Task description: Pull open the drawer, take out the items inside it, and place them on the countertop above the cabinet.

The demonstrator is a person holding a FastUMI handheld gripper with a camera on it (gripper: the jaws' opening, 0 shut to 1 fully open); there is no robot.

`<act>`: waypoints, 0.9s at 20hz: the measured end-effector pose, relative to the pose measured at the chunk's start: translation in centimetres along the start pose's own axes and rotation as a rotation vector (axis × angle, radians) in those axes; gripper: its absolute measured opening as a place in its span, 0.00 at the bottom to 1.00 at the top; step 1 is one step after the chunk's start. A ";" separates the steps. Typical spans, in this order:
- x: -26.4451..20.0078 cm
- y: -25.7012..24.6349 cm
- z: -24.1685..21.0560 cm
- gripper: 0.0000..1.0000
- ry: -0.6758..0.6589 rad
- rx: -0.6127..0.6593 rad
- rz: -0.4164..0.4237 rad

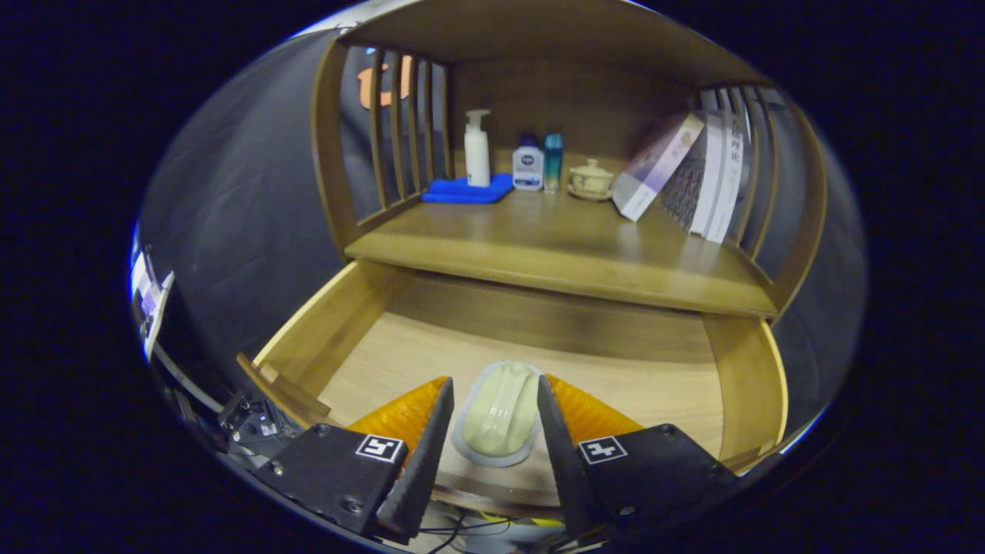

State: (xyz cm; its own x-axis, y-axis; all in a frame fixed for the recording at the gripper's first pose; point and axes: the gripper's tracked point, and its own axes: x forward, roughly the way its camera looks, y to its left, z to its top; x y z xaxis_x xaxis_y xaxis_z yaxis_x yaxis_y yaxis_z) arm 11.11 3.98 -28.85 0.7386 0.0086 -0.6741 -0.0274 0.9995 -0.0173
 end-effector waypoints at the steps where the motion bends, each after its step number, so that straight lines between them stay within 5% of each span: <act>1: 0.6 -0.1 -0.2 0.69 0.039 0.017 0.004; 12: 4.1 -1.6 -2.0 0.66 0.284 0.046 -0.042; 18: 4.8 -0.8 -3.2 0.37 0.342 0.033 -0.021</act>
State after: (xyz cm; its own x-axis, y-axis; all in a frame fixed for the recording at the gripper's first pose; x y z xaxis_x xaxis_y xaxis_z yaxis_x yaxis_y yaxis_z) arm 12.58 3.08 -34.44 0.4699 -0.0170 -0.8825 0.0108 0.9999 -0.0136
